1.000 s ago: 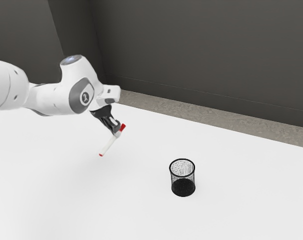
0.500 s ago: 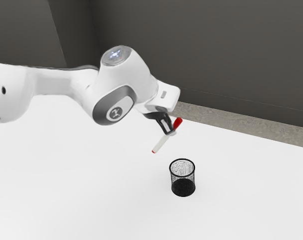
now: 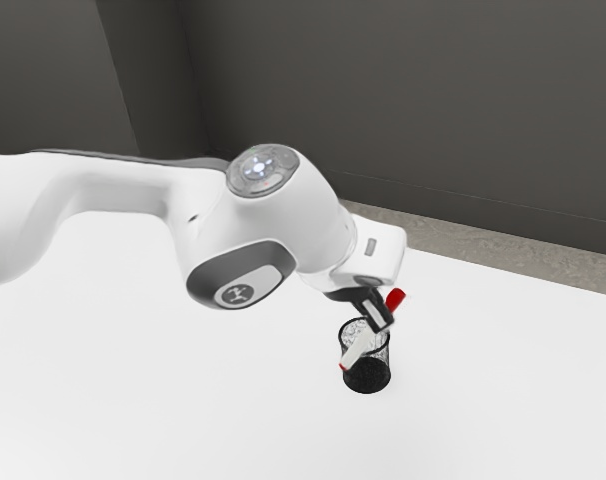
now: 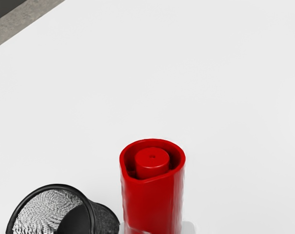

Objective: Put the marker into the pen holder.

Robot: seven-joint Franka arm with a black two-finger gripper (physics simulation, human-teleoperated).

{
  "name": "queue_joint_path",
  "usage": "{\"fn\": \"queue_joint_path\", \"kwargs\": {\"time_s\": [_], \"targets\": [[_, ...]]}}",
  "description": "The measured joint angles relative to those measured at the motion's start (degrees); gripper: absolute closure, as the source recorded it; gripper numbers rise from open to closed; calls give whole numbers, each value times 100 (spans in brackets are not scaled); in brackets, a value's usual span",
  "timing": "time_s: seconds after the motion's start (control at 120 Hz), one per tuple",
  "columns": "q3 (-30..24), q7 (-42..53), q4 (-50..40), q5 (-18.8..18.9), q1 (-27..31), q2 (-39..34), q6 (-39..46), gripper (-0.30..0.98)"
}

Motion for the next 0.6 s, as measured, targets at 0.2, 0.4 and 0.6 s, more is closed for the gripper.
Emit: {"fn": "queue_joint_path", "kwargs": {"time_s": [0.2,0.4,0.6], "targets": [[129,-533,159,707,290,337,273,79],[89,-886,200,1107,782,647,706,78],[91,-1108,382,1205,838,1005,977,75]]}}
